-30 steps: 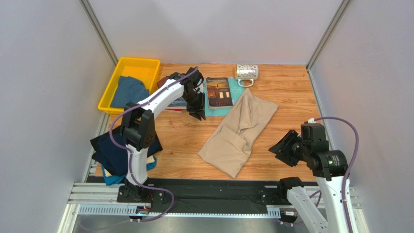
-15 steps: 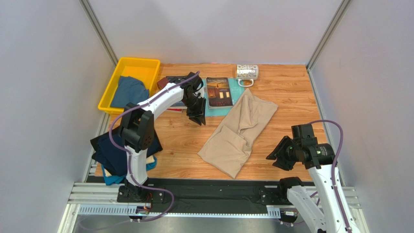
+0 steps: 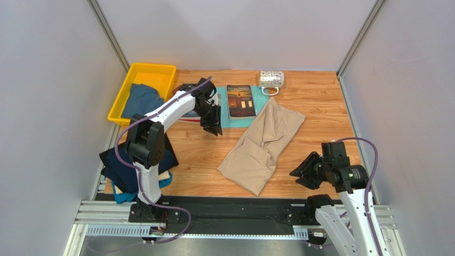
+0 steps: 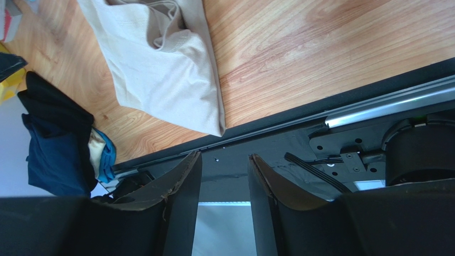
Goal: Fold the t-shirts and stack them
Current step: Fold the tshirt
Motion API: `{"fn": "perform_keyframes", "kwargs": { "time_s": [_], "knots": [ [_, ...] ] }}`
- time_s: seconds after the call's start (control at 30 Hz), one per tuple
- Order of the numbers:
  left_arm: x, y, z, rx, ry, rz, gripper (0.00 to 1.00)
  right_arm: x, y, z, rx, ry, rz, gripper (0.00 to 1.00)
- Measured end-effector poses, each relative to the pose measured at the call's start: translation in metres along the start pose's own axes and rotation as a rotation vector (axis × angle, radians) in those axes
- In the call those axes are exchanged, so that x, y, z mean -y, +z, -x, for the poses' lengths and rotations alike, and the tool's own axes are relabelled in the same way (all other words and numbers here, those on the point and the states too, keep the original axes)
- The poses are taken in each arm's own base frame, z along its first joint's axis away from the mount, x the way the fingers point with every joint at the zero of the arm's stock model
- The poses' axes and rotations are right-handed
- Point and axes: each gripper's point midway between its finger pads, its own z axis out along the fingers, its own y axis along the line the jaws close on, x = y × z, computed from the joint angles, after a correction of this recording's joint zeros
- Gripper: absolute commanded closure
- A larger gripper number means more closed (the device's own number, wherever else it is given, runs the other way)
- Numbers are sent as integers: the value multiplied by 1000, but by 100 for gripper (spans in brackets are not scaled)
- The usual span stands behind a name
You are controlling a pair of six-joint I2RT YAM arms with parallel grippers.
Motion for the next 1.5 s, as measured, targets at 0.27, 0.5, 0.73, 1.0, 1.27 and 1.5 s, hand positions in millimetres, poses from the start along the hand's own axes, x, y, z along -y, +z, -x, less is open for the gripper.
{"fn": "perform_keyframes", "kwargs": {
  "time_s": [0.27,0.5,0.73,1.0,1.27,1.5],
  "knots": [
    [2,0,1,4,19,-13,60,5,18,-3,-60,10,-49,52],
    [-9,-1,5,20,14,26,59,14,28,-8,-85,-24,-80,51],
    [-2,-1,5,8,-3,-18,59,16,35,-9,-83,-62,-67,50],
    [-6,-2,1,-5,25,-7,58,21,57,-19,-132,-168,-62,35],
    [-15,14,-7,-84,39,-1,56,4,94,-38,-252,-372,-91,34],
    [-16,23,-24,-154,51,-47,55,-5,121,-53,-315,-479,-86,34]
  ]
}}
